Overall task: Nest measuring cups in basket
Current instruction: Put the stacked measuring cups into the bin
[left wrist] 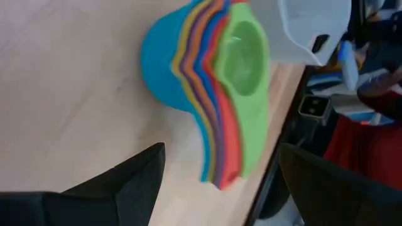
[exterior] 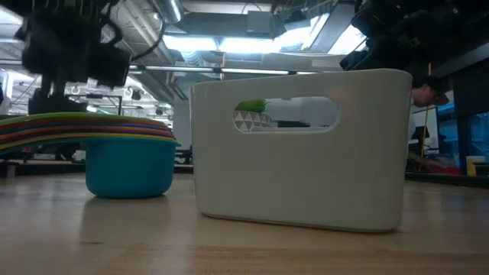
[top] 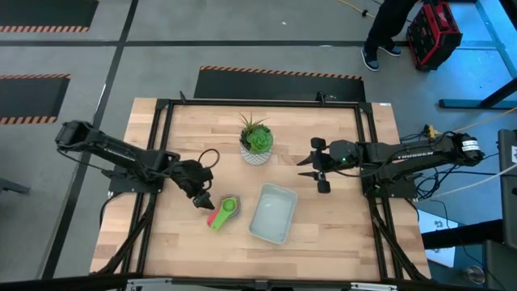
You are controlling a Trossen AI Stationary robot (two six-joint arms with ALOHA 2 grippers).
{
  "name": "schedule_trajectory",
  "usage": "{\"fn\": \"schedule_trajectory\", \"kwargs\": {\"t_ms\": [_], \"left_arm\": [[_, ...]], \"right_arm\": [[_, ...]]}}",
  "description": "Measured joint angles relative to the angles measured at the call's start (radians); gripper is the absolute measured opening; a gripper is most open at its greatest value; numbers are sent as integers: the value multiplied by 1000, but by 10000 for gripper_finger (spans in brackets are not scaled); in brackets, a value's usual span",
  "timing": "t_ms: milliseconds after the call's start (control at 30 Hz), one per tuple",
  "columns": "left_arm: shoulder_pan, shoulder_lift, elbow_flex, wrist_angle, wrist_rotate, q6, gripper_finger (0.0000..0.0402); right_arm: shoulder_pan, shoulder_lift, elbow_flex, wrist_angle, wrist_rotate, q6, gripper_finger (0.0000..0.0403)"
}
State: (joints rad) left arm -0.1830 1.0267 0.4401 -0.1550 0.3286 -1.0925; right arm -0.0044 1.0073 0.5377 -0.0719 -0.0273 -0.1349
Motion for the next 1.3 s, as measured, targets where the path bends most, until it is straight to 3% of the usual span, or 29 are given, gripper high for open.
{"fn": "schedule_trajectory", "kwargs": {"t_ms": [167,400,900,1300], "left_arm": [[-21,-3,-154,298,-28,-64,305],[-72,1,-251,500,-109,-85,305],[-211,2,-267,556,-284,-142,305],[-246,86,-267,604,-291,-199,305]], "right_arm": [[0,0,0,-1,0,-1,156],[0,0,0,0,0,0,156],[0,0,0,0,0,0,156],[0,0,0,0,0,-3,156]]}}
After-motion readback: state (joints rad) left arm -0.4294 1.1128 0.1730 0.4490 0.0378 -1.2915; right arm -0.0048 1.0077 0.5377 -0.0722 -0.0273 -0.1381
